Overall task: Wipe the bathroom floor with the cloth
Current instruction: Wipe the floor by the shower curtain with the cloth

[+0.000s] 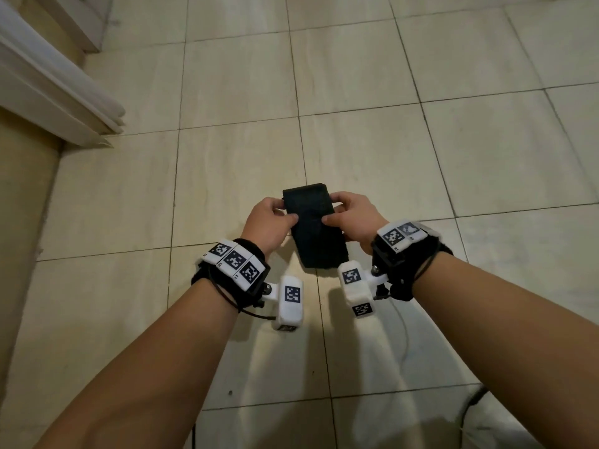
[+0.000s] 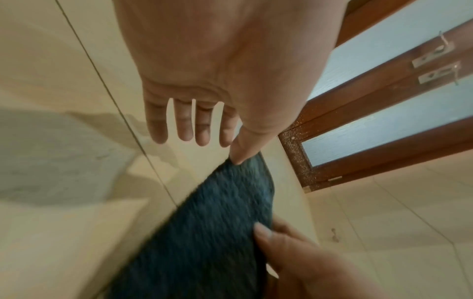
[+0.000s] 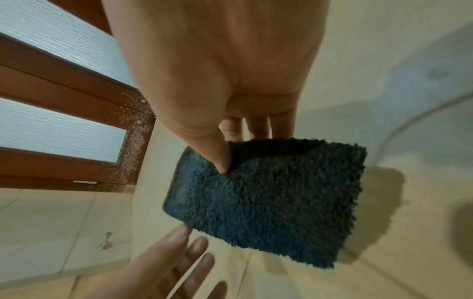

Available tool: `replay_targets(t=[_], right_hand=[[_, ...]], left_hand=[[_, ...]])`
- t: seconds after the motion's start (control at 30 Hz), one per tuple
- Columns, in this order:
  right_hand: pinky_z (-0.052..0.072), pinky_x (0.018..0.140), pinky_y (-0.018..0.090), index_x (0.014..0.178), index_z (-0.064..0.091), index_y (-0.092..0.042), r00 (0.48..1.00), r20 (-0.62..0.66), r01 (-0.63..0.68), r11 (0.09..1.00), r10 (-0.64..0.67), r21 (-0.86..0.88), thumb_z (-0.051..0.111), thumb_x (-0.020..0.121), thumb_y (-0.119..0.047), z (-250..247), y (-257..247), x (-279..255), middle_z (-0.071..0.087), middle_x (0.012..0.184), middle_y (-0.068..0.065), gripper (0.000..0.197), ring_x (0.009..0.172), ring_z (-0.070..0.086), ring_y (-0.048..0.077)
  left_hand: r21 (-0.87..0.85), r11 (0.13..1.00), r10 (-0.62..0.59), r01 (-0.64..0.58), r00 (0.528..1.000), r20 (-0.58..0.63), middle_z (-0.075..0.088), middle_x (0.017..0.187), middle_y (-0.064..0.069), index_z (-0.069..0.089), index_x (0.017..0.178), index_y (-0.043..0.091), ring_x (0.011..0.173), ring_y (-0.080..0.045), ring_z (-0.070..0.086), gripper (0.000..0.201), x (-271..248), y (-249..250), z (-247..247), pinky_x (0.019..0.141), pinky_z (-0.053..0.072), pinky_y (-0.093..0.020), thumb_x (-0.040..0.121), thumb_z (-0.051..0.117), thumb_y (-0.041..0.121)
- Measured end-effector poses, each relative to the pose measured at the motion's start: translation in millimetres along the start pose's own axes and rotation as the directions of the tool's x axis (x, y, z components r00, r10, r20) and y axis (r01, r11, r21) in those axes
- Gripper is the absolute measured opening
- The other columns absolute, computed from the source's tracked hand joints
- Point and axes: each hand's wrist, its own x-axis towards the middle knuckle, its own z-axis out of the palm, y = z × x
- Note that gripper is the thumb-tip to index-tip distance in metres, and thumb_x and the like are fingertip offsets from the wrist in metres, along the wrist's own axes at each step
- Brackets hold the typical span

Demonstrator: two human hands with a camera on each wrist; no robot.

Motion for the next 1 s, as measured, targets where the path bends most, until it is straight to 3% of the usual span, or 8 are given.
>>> replay_targets(t=[0.13, 0.23, 0.33, 0.4, 0.5, 0.63, 0.83, 1.0], right_hand=[[0.056, 0.091, 0.047, 0.129, 0.057, -0.014, 0.993, -0.108, -0.067, 0.988, 0.052, -0.139, 0.064, 0.090, -0.003, -23, 32, -5, 0.071, 0.101, 0.010, 0.041, 0.098, 0.068, 0.025], [0.052, 0.095, 0.045, 0.132, 0.057, -0.012, 0.973, -0.224, -0.121, 0.952, 0.057, -0.280, 0.064, 0.090, -0.006, -31, 50, -5, 0.070, 0.108, 0.011, 0.043, 0.102, 0.066, 0.028], [0.049, 0.093, 0.035, 0.141, 0.048, -0.017, 0.952, -0.304, -0.166, 0.871, 0.019, -0.463, 0.059, 0.092, -0.011, -35, 55, -9, 0.064, 0.122, 0.011, 0.051, 0.110, 0.061, 0.028], [0.049, 0.092, 0.037, 0.148, 0.039, -0.023, 0.941, -0.336, -0.177, 0.776, -0.048, -0.605, 0.057, 0.092, -0.014, -35, 56, -15, 0.053, 0.133, 0.011, 0.060, 0.117, 0.054, 0.027], [0.051, 0.089, 0.040, 0.148, 0.035, -0.031, 0.939, -0.296, -0.120, 0.642, -0.174, -0.758, 0.058, 0.092, -0.019, -29, 59, -22, 0.040, 0.141, 0.005, 0.062, 0.123, 0.043, 0.024], [0.052, 0.093, 0.042, 0.151, 0.029, -0.032, 0.960, -0.223, -0.076, 0.608, -0.170, -0.791, 0.057, 0.094, -0.024, -19, 61, -22, 0.034, 0.145, 0.003, 0.064, 0.127, 0.041, 0.023], [0.049, 0.082, 0.040, 0.150, 0.025, -0.036, 0.974, -0.197, -0.127, 0.442, -0.115, -0.888, 0.050, 0.098, -0.034, 10, 60, -12, 0.025, 0.148, 0.010, 0.058, 0.127, 0.033, 0.030], [0.049, 0.079, 0.040, 0.151, 0.023, -0.034, 0.981, -0.087, -0.022, 0.341, -0.175, -0.940, 0.050, 0.097, -0.034, 33, 68, -16, 0.022, 0.149, 0.013, 0.060, 0.129, 0.030, 0.035]], left_hand=[[0.297, 0.955, 0.022, -0.015, 1.000, -0.019, 0.053, 0.126, -0.004, 0.058, 0.117, 0.027, 0.116, -0.025, 0.052, 0.033, 18, -25, -5, 0.100, 0.046, -0.044, 0.085, 0.066, 0.025], [0.524, 0.851, 0.061, -0.018, 0.996, -0.065, 0.045, 0.133, -0.007, 0.059, 0.118, 0.026, 0.124, -0.031, 0.041, 0.035, 30, -34, -11, 0.097, 0.045, -0.041, 0.084, 0.064, 0.022], [0.647, 0.760, 0.125, -0.063, 0.991, -0.050, 0.038, 0.137, -0.002, 0.055, 0.123, 0.029, 0.128, -0.029, 0.033, 0.040, 32, -34, -10, 0.093, 0.041, -0.043, 0.084, 0.064, 0.024], [0.667, 0.741, 0.118, -0.081, 0.993, -0.011, 0.034, 0.141, -0.001, 0.052, 0.126, 0.032, 0.130, -0.028, 0.029, 0.045, 28, -36, -2, 0.095, 0.038, -0.048, 0.083, 0.066, 0.029], [0.736, 0.667, 0.104, -0.114, 0.993, 0.060, 0.029, 0.147, -0.001, 0.045, 0.134, 0.035, 0.134, -0.028, 0.025, 0.057, 22, -43, 9, 0.101, 0.034, -0.053, 0.082, 0.068, 0.036], [0.828, 0.546, 0.142, -0.130, 0.988, 0.062, 0.025, 0.148, -0.002, 0.043, 0.134, 0.037, 0.133, -0.030, 0.024, 0.061, 23, -49, 10, 0.098, 0.035, -0.054, 0.080, 0.070, 0.041], [0.819, 0.560, 0.118, -0.125, 0.991, 0.070, 0.026, 0.145, -0.002, 0.045, 0.132, 0.037, 0.132, -0.030, 0.025, 0.060, 25, -47, 10, 0.097, 0.034, -0.053, 0.078, 0.071, 0.036], [0.835, 0.519, 0.177, -0.184, 0.979, 0.105, 0.024, 0.152, 0.001, 0.043, 0.137, 0.038, 0.137, -0.028, 0.022, 0.067, 19, -60, 4, 0.104, 0.031, -0.052, 0.076, 0.071, 0.036]])
